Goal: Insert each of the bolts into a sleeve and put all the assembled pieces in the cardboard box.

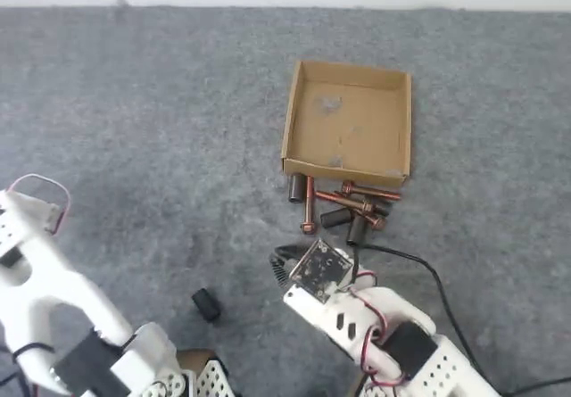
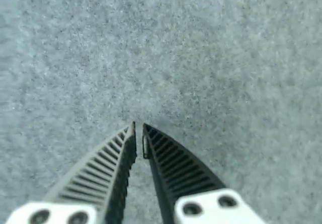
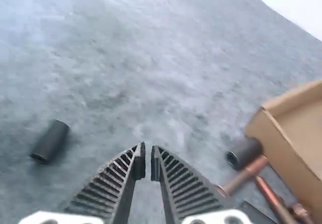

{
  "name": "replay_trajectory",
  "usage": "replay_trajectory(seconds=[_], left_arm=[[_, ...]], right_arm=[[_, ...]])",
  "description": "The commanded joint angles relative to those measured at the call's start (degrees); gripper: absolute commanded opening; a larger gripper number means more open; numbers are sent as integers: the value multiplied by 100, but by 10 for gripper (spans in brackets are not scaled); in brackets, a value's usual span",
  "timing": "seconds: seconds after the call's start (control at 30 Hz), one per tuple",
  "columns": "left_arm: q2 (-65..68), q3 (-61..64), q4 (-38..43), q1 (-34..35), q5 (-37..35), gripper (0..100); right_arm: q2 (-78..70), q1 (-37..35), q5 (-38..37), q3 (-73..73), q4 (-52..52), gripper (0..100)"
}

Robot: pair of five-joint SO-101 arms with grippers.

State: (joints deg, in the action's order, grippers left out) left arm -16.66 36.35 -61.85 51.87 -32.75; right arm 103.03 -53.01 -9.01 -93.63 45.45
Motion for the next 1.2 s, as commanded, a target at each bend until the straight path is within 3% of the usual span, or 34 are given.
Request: replay_trajectory(seconds=[0.0,0.33,0.47,0.77,0.87,1.03,1.17], left_arm=[[-9,-330,132,18,-53,22],[-9,-145,510,18,-53,22],[-18,-127,527,18,-53,22],[-9,-119,527,18,-53,21],[-9,-119,527,18,-53,21],[0,-119,536,18,-53,22],[0,-119,536,18,-53,22]], right_arm=[[13,-338,167,422,-75,6],[-585,-567,202,273,-541,6],[-1842,-593,202,774,-945,6],[-5367,-1578,220,2127,-2343,7],[-6545,-1736,642,2549,-2800,32],[-8189,-1921,1697,3569,-2352,218],[-8857,-1947,1767,4281,-1745,210]])
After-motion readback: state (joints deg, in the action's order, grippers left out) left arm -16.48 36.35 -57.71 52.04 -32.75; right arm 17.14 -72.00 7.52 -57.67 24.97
